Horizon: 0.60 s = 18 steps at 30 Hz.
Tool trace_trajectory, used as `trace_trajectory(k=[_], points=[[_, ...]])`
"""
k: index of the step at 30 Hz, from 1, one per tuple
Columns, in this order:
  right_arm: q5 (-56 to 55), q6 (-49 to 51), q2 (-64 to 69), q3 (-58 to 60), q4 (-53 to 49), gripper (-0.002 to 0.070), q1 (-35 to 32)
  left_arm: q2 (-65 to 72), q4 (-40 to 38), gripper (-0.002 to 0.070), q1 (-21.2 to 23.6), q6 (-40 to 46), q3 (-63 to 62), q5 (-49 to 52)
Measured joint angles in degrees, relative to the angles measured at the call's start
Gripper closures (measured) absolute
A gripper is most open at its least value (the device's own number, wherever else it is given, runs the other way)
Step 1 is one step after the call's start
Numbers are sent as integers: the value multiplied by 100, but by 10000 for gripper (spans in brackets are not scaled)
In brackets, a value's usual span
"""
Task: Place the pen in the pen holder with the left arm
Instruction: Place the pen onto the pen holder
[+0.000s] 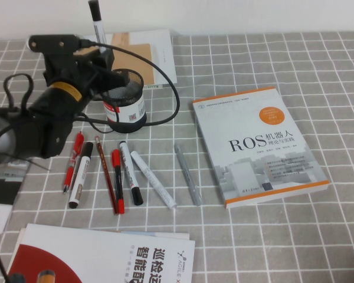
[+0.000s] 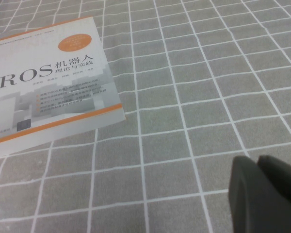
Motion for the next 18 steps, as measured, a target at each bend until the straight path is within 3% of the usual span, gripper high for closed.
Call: trace_trajectory(k=[15,18], points=[[0,0,0,0,0,691,0,606,409,565,35,-229,-419,213],[0,0,0,0,0,691,0,606,431,532,35,-238,-452,354]])
